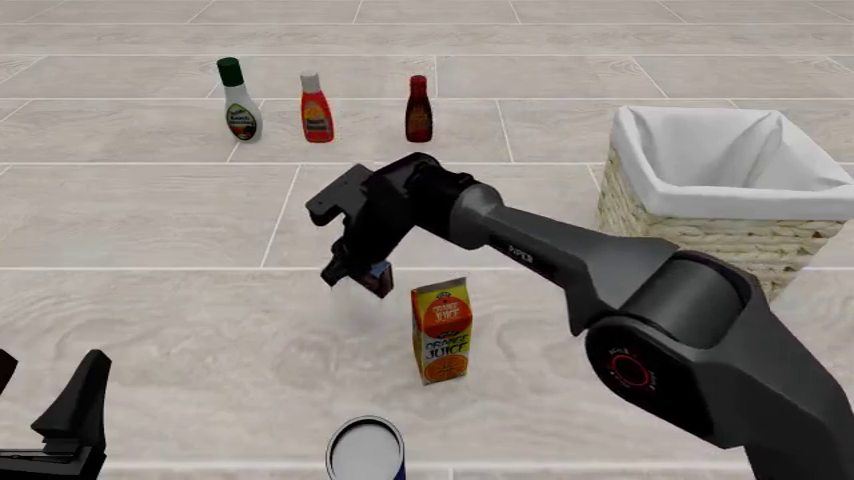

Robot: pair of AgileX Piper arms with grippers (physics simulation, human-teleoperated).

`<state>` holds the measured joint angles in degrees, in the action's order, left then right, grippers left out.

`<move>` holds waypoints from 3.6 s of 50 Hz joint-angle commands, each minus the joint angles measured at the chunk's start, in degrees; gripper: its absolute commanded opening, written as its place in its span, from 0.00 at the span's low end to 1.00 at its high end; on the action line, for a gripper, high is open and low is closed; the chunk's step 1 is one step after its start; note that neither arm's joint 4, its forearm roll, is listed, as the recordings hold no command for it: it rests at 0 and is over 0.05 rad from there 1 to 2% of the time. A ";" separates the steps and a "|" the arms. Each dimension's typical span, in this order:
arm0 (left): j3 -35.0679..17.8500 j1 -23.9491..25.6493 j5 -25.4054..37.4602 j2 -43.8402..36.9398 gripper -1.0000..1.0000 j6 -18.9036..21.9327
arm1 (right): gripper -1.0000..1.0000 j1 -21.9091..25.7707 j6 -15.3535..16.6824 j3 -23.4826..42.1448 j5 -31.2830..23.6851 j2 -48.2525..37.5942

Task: Pick the chocolate pudding and place it in the basket.

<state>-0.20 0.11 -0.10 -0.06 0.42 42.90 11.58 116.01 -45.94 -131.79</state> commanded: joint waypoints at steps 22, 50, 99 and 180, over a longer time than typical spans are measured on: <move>0.00 -0.09 -0.06 -0.04 1.00 0.01 | 0.00 0.08 0.58 -10.92 0.02 17.99; 0.00 -0.09 -0.04 -0.05 1.00 0.01 | 0.00 -0.14 0.67 -19.12 0.78 29.72; 0.00 -0.09 -0.06 -0.04 1.00 0.01 | 0.00 -9.71 -1.22 -29.48 2.71 47.43; 0.00 -0.08 -0.07 -0.04 1.00 0.01 | 0.00 -27.17 -1.57 -36.78 0.87 65.78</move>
<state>-0.20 0.11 -0.10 -0.06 0.42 17.69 10.96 79.73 -44.87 -67.72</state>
